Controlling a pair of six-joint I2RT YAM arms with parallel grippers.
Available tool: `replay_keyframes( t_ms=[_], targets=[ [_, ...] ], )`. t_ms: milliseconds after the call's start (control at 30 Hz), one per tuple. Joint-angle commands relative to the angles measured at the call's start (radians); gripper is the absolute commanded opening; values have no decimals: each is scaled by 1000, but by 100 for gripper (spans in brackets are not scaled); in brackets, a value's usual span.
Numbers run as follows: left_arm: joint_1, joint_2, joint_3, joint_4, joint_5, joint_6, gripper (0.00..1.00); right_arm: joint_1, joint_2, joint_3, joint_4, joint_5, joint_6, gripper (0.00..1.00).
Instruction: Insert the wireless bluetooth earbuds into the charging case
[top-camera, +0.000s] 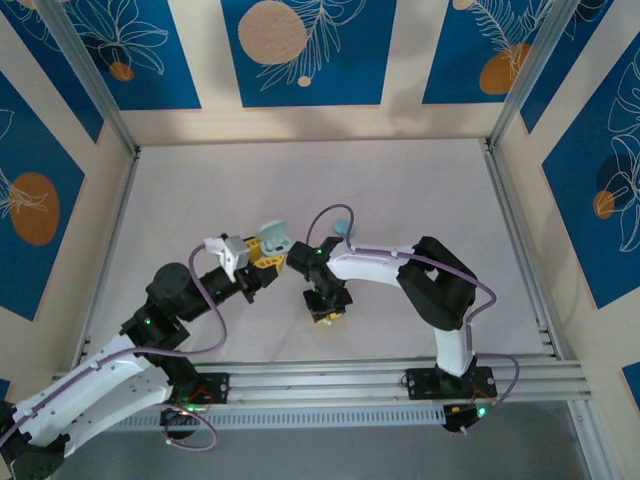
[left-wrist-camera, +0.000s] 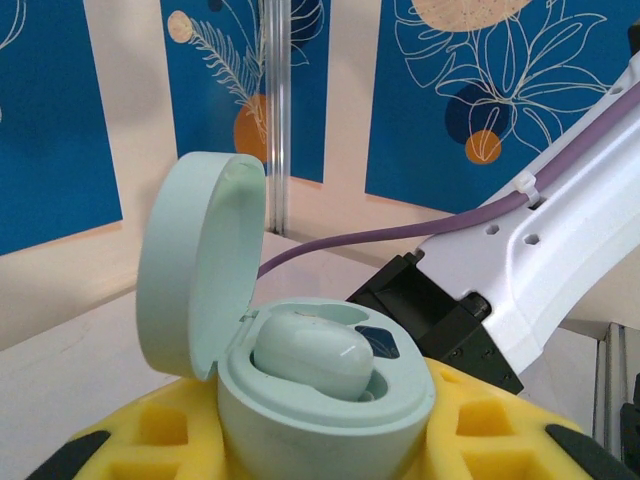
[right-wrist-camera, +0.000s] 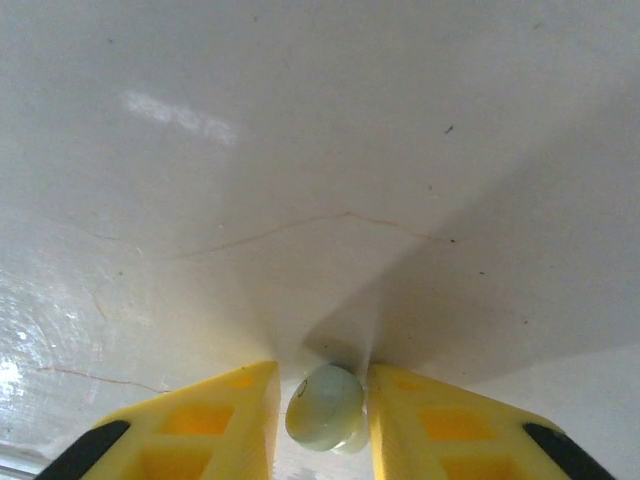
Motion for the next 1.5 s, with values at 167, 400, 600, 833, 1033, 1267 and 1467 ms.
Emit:
replay_keyframes(
  t_ms=[167, 400, 600, 833, 1033, 1267, 1467],
  targets=[
    [-5, 2, 27, 46, 13, -11, 30, -11, -5, 3, 42, -15, 14, 25],
    [-4, -3, 24, 39, 10, -11, 30, -8, -76, -5, 29, -17, 14, 21],
    [-4, -5, 9, 41, 11, -7, 30, -41, -319, -18, 7, -45, 10, 20],
    [-4, 32, 2, 69, 78, 7, 30, -124, -633, 58, 32, -190, 8, 20],
    [-4, 69, -1, 133, 177, 0, 30, -182, -750, 125, 140, -415, 4, 20],
    [-4, 119, 9, 211, 294, -24, 30, -190, -739, 153, 245, -562, 27, 20],
    [-4, 136, 20, 225, 312, -35, 30, -190, -727, 144, 271, -587, 34, 20]
  ],
)
